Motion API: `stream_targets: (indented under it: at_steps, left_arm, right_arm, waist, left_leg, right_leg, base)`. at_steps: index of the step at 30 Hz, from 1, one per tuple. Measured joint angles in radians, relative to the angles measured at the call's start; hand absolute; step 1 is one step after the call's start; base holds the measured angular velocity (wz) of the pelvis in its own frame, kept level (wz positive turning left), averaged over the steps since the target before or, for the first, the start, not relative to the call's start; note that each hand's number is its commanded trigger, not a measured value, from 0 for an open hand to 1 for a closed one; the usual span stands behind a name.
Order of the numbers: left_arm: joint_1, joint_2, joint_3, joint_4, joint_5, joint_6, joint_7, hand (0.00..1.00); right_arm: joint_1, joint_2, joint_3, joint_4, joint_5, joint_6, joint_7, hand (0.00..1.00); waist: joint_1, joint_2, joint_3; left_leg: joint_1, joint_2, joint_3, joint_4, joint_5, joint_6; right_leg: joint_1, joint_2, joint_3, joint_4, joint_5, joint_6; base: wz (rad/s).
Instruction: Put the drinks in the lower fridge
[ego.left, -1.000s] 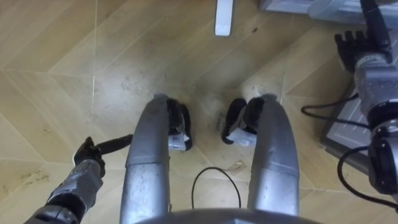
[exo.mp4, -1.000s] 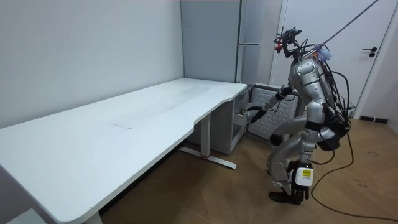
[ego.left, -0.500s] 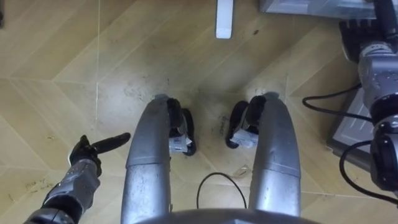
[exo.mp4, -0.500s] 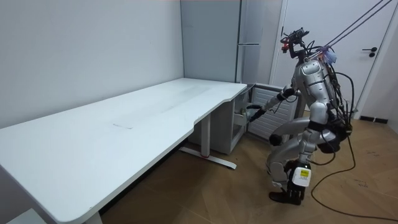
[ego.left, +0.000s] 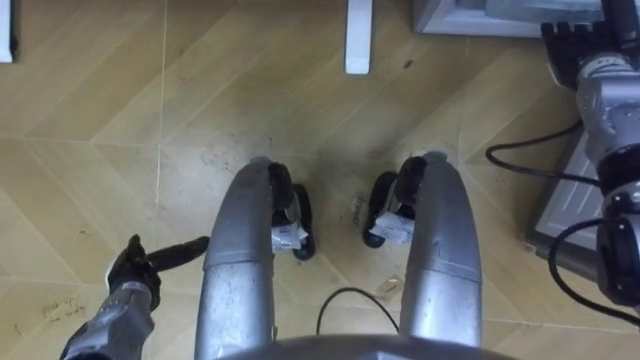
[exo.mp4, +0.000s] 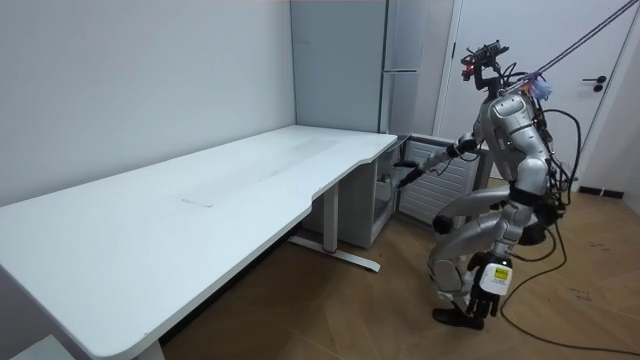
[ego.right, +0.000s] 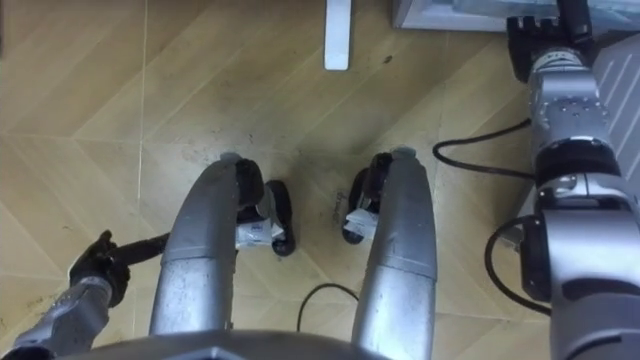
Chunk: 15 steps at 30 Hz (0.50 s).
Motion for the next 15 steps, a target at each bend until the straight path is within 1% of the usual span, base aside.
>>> stream_targets:
  at_steps: [2, 6, 8, 10, 11, 13, 15]
  left_arm:
    - [0.0, 0.01, 0.002, 0.001, 0.005, -0.002, 0.0, 0.0]
    - [0.018, 0.014, 0.007, -0.003, 0.029, -0.015, -0.004, 0.0]
    - [0.053, 0.014, 0.033, -0.039, 0.055, -0.018, -0.017, 0.0]
    - [0.078, 0.015, 0.04, -0.059, 0.073, -0.019, -0.026, 0.0]
    - [0.102, 0.021, 0.044, -0.074, 0.083, -0.019, -0.037, 0.0]
    - [0.12, 0.023, 0.044, -0.081, 0.105, -0.018, -0.043, 0.0]
    - [0.122, 0.028, 0.044, -0.08, 0.106, -0.018, -0.052, 0.0]
  right_arm:
    - [-0.001, -0.012, 0.0, -0.026, 0.0, 0.0, -0.008, 0.0]
    - [-0.019, -0.026, 0.0, -0.033, 0.0, -0.001, -0.01, 0.0]
    - [-0.042, -0.034, 0.0, -0.046, -0.001, -0.003, -0.011, 0.0]
    - [-0.061, -0.047, 0.003, -0.049, -0.004, -0.005, 0.006, 0.0]
    - [-0.057, -0.047, 0.028, -0.046, -0.02, -0.005, 0.005, 0.0]
    - [-0.057, -0.048, 0.041, -0.054, -0.033, -0.004, 0.006, 0.0]
    - [-0.057, -0.048, 0.046, -0.056, -0.042, -0.004, 0.006, 0.0]
  waist:
    - [0.0, 0.0, 0.0002]
    - [0.0, -0.001, 0.0005]
    - [-0.002, -0.004, 0.0]
    - [0.003, -0.004, 0.0]
    - [0.001, -0.004, 0.0001]
    - [0.002, -0.003, -0.0001]
    - [0.003, -0.003, -0.0001]
  left_leg:
    - [0.017, 0.001, -0.003, 0.001, -0.001, 0.0]
    - [0.045, 0.002, -0.008, 0.001, -0.004, 0.0]
    - [0.055, 0.001, -0.013, 0.002, -0.004, -0.001]
    - [0.07, 0.005, -0.014, 0.002, -0.005, -0.004]
    - [0.08, 0.01, -0.016, 0.002, -0.008, -0.007]
    - [0.087, 0.016, -0.015, 0.002, -0.008, -0.009]
    - [0.088, 0.017, -0.018, 0.002, -0.008, -0.011]
  right_leg:
    - [0.019, 0.001, -0.002, -0.001, -0.002, 0.002]
    - [0.052, -0.004, -0.009, -0.002, -0.007, 0.001]
    - [0.066, -0.004, -0.014, -0.003, -0.011, 0.005]
    - [0.081, 0.003, -0.015, -0.006, -0.012, 0.006]
    - [0.093, 0.005, -0.017, -0.009, -0.012, 0.006]
    - [0.099, 0.006, -0.019, -0.009, -0.013, 0.004]
    - [0.102, 0.009, -0.022, -0.01, -0.014, 0.001]
  base:
    - [0.0]
    - [0.0]
    - [0.0]
    - [-0.04]
    - [-0.1]
    - [-0.07]
    - [0.0]
